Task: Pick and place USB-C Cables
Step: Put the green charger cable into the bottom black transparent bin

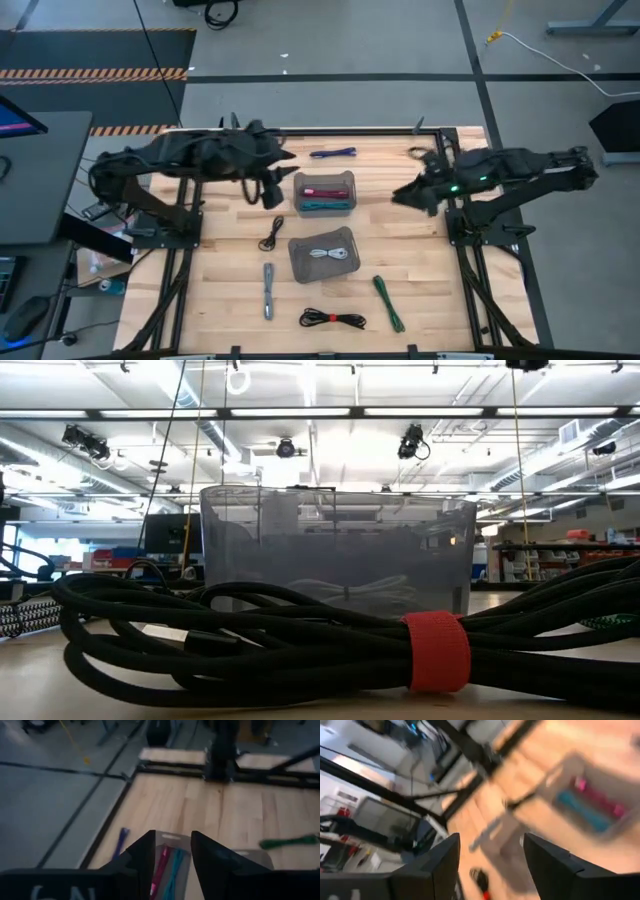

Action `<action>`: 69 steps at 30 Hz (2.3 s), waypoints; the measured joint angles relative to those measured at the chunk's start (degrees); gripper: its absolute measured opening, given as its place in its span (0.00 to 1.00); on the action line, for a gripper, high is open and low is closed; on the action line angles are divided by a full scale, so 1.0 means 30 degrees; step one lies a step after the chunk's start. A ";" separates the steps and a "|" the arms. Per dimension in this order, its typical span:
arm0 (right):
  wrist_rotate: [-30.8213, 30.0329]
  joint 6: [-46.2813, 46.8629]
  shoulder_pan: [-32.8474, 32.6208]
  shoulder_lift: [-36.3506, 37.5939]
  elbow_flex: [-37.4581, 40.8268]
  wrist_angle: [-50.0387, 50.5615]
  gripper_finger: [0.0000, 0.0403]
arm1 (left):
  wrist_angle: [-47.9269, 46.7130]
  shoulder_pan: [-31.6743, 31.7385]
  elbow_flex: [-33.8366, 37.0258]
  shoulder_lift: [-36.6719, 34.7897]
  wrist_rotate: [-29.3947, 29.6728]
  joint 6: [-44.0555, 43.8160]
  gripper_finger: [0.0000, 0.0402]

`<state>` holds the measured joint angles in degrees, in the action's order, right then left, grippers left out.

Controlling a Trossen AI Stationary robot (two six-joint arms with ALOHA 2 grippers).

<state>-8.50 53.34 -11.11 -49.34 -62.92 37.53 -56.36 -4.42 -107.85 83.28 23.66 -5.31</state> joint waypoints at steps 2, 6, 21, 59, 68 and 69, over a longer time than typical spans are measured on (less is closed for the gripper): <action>0.1219 0.1047 0.0000 -0.0974 0.0000 0.0132 0.55 | -0.0286 -0.0331 0.0007 -0.0439 0.0749 0.0011 0.33; 0.3857 0.3080 -0.0006 -0.3139 -0.0005 0.1110 0.55 | -0.0947 -0.0665 0.0015 -0.0918 0.1706 0.0177 0.33; 1.0901 0.7455 -0.2094 -1.1665 0.0000 0.3762 0.55 | -0.3280 -0.0731 0.0031 -0.1021 0.2542 0.0512 0.33; 0.6502 1.7365 -0.7607 -1.8871 0.0000 -0.1160 0.54 | -0.3306 -0.0731 0.0029 -0.1311 0.3257 0.1066 0.33; 0.7136 1.6691 -0.7614 -1.8871 0.0000 0.0332 0.22 | -0.3317 -0.0731 0.0029 -0.1311 0.3253 0.1066 0.33; 0.7136 1.6467 -0.7614 -1.8864 0.0000 0.0266 0.15 | -0.3314 -0.0731 0.0029 -0.1311 0.3250 0.1059 0.33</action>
<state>12.91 102.74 -33.95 -105.93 -62.92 38.33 -66.30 -6.61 -107.77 79.35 33.41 -2.13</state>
